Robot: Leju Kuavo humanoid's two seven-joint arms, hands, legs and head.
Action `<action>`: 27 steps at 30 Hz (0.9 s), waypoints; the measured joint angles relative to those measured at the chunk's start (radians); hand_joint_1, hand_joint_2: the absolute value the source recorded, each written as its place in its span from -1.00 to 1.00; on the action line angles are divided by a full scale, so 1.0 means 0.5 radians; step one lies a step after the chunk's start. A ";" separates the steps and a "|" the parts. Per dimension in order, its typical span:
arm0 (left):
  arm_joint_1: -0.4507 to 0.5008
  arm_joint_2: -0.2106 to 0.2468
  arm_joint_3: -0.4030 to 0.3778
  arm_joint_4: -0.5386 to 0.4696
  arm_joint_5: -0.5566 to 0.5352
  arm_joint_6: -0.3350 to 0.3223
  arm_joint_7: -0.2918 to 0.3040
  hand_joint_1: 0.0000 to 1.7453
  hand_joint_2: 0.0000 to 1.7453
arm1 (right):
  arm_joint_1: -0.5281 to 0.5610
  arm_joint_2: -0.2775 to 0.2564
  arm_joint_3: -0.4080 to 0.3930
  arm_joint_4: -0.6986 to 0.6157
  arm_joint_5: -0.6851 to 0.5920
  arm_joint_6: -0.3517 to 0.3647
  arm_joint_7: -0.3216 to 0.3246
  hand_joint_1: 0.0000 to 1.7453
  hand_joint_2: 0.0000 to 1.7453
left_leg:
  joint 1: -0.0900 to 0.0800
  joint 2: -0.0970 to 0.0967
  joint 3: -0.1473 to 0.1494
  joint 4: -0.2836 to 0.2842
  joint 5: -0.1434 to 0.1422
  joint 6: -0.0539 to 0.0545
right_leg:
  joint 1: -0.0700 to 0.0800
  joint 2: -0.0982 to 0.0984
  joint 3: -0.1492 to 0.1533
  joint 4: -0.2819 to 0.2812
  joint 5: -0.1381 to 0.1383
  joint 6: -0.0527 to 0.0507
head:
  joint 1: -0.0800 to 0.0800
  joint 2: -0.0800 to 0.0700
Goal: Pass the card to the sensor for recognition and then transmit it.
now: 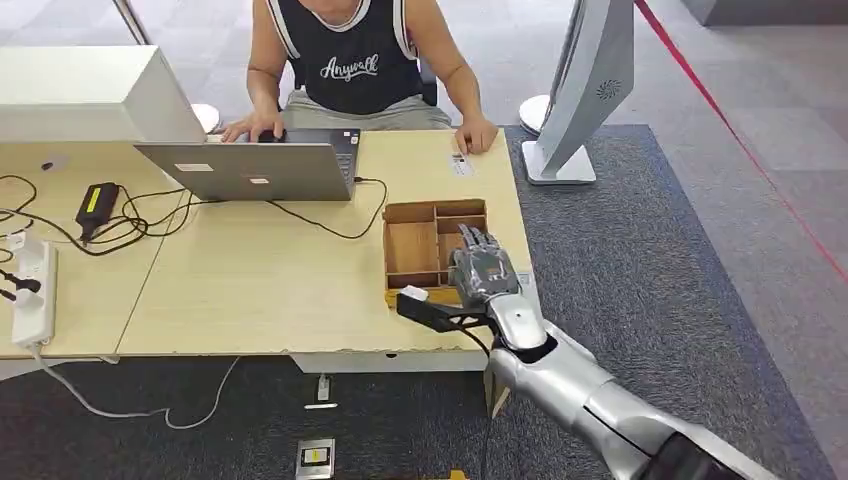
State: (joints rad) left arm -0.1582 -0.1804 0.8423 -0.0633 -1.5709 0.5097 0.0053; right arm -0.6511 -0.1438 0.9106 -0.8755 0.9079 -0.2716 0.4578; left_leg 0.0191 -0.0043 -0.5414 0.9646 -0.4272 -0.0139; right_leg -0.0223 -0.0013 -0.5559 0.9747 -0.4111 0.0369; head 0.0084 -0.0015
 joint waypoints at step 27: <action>-0.001 -0.001 0.002 0.006 0.000 0.001 0.017 -1.00 1.00 | 0.004 0.021 -0.002 0.037 -0.026 0.017 -0.008 -0.52 1.00 | 0.000 0.000 0.001 0.000 0.000 0.000 | 0.000 0.000 0.000 0.000 0.000 0.000 | 0.000 0.000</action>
State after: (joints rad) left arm -0.1589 -0.1808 0.8431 -0.0603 -1.5709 0.5100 0.0137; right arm -0.6492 -0.1335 0.9098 -0.8572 0.8950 -0.2632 0.4536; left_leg 0.0191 -0.0043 -0.5407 0.9647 -0.4272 -0.0139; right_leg -0.0223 -0.0013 -0.5558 0.9746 -0.4110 0.0369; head 0.0084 -0.0015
